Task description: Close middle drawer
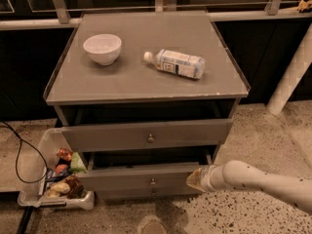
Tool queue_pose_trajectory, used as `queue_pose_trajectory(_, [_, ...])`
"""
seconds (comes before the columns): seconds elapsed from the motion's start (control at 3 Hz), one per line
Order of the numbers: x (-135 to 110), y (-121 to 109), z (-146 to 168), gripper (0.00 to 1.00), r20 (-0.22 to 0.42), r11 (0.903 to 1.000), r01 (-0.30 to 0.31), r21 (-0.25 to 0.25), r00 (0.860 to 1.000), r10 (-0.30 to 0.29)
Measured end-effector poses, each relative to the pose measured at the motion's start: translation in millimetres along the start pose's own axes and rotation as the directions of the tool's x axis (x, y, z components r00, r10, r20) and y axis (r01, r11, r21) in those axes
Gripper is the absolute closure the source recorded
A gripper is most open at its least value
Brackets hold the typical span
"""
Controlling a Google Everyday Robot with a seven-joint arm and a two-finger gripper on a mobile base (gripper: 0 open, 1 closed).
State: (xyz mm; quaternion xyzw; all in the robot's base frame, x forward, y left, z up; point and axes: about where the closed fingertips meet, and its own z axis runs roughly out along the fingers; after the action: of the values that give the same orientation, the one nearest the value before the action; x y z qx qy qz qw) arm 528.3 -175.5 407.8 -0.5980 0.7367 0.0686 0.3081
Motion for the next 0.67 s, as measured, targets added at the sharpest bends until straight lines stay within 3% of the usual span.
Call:
queue_pose_trajectory(0.33, [0.0, 0.0, 0.0, 0.12, 0.0, 1.0, 0.0, 0.0, 1.0, 0.0])
queue_pose_trajectory(0.67, [0.0, 0.0, 0.0, 0.0, 0.0, 1.0, 0.0, 0.0, 1.0, 0.0])
